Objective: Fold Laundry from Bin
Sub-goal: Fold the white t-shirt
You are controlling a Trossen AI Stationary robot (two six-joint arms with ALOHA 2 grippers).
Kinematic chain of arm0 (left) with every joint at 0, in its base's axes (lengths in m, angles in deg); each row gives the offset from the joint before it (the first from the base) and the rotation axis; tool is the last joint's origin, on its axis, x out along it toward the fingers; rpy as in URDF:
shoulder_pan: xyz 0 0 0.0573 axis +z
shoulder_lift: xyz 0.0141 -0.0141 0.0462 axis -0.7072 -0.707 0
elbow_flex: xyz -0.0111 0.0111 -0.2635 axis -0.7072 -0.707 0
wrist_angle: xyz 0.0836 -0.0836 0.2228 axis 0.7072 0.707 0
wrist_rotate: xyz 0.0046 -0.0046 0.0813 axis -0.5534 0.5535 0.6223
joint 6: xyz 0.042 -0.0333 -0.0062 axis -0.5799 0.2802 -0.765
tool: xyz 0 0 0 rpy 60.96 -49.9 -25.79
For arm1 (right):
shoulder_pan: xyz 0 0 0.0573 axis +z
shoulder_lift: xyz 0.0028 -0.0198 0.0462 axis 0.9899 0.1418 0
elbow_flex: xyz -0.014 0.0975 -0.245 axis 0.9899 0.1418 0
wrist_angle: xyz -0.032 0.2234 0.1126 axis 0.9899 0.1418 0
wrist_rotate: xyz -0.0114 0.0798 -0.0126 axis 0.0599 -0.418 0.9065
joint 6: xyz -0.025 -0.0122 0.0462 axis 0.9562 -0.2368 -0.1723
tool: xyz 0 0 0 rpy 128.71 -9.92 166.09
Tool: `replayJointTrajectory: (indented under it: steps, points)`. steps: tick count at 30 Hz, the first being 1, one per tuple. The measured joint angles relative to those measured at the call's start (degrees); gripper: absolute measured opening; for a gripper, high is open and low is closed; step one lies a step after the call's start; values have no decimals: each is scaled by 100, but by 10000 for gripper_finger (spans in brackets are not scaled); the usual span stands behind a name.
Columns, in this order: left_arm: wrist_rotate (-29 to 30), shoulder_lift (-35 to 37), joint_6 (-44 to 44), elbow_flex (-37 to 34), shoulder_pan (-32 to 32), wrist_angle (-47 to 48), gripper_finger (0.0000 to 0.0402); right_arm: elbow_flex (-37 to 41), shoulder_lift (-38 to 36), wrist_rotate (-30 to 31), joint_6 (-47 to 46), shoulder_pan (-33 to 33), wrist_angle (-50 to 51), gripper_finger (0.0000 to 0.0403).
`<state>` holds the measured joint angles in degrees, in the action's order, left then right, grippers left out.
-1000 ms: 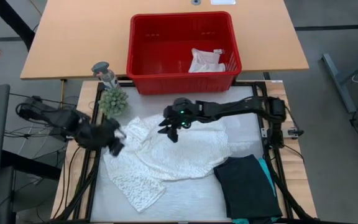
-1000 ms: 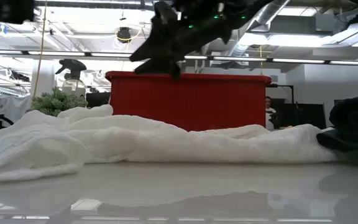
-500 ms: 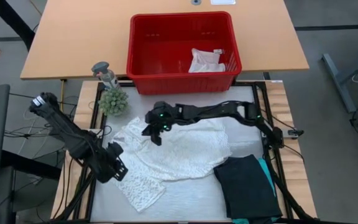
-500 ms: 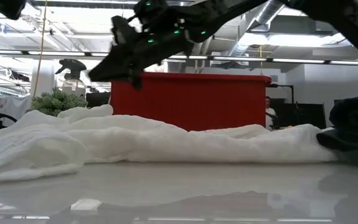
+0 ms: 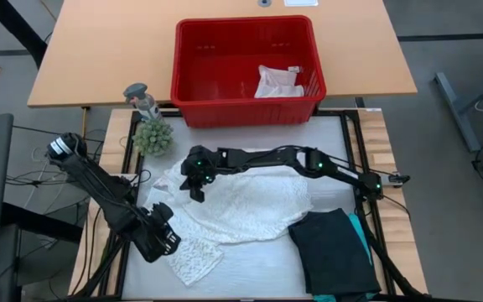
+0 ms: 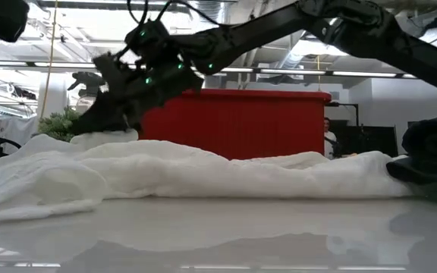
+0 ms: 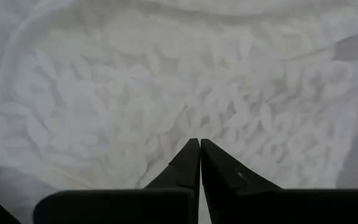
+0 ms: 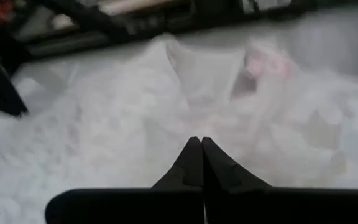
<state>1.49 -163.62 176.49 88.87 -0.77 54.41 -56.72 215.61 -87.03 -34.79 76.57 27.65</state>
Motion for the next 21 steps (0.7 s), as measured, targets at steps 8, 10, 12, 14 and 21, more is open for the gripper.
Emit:
replayJointTrajectory:
  steps: [8,10,12,14,21]
  points:
    - [-535,-667,-269,2,-83,-287,0,-8,8,593,362,-157,621,27]
    - [-534,-824,-269,2,-127,-288,0,-8,8,616,362,-213,628,22]
    - [-531,-991,-293,2,-153,-282,0,-8,6,719,361,-277,662,16]
    - [-537,-1196,-304,2,-161,-287,0,-8,5,851,363,-323,737,15]
    - [-538,-1995,-290,41,-212,-512,0,-6,5,949,357,-451,759,26]
